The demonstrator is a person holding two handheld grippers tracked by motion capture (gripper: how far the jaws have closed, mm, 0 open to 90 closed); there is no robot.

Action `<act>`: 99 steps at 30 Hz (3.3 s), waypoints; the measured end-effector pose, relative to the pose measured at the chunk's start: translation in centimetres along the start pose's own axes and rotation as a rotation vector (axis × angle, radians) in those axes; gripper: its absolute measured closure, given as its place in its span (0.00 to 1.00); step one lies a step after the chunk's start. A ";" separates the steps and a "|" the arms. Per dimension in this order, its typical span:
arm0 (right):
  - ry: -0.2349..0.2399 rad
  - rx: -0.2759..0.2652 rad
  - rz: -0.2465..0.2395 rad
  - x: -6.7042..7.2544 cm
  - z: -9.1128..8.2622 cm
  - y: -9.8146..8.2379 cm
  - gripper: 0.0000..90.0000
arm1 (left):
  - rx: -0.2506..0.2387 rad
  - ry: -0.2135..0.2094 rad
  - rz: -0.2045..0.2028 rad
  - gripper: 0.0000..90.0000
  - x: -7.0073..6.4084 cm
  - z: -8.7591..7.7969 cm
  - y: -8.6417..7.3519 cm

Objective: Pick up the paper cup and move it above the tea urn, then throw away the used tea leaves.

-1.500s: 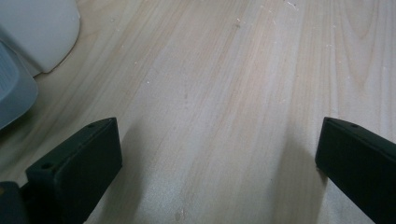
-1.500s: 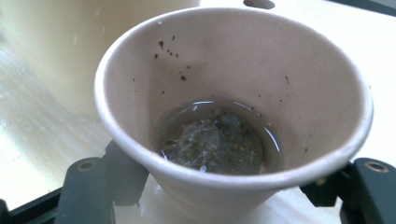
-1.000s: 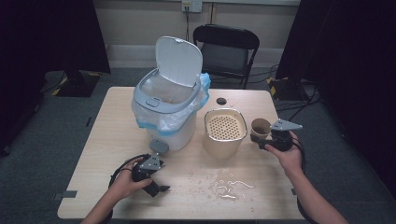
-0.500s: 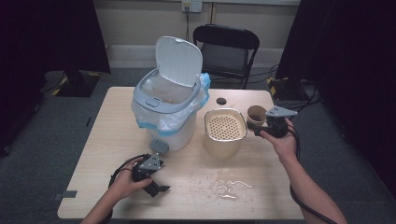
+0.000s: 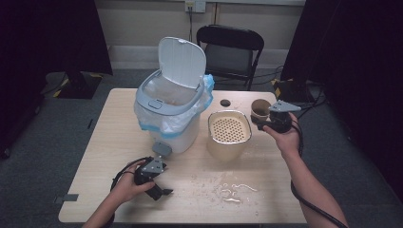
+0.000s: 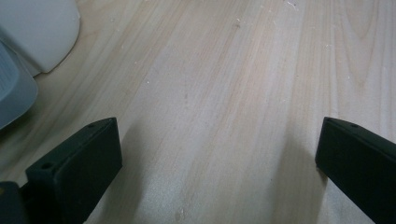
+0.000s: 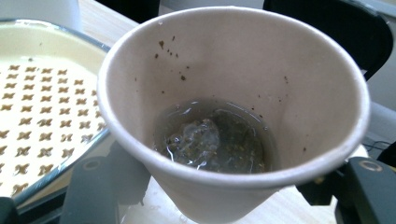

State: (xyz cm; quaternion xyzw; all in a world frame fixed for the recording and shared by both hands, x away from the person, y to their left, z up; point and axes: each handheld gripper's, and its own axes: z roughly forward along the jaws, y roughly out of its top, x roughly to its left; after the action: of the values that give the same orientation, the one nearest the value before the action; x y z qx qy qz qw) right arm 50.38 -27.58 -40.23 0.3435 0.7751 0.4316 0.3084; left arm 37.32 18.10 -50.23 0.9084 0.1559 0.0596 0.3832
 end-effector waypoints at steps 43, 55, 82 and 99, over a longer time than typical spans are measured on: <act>-0.120 -0.013 -0.389 1.0 0.4 3.6 0.38 | 0.000 -0.001 0.000 0.00 0.0 0.0 0.0; -0.124 -0.014 -0.453 1.7 0.3 4.1 0.38 | -0.003 0.000 -0.001 0.00 0.0 0.0 0.0; -0.179 0.003 -0.705 3.2 0.0 5.8 0.38 | -0.005 -0.002 -0.002 0.00 0.0 0.0 0.0; -0.405 0.103 -1.237 5.1 0.8 6.7 0.39 | -0.002 0.000 -0.001 0.00 0.0 0.0 0.0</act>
State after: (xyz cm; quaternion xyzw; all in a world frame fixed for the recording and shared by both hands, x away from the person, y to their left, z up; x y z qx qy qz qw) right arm 49.90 -20.54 -35.56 -0.0769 0.7759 0.0636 0.6229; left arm 37.32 18.09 -50.25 0.9080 0.1564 0.0596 0.3842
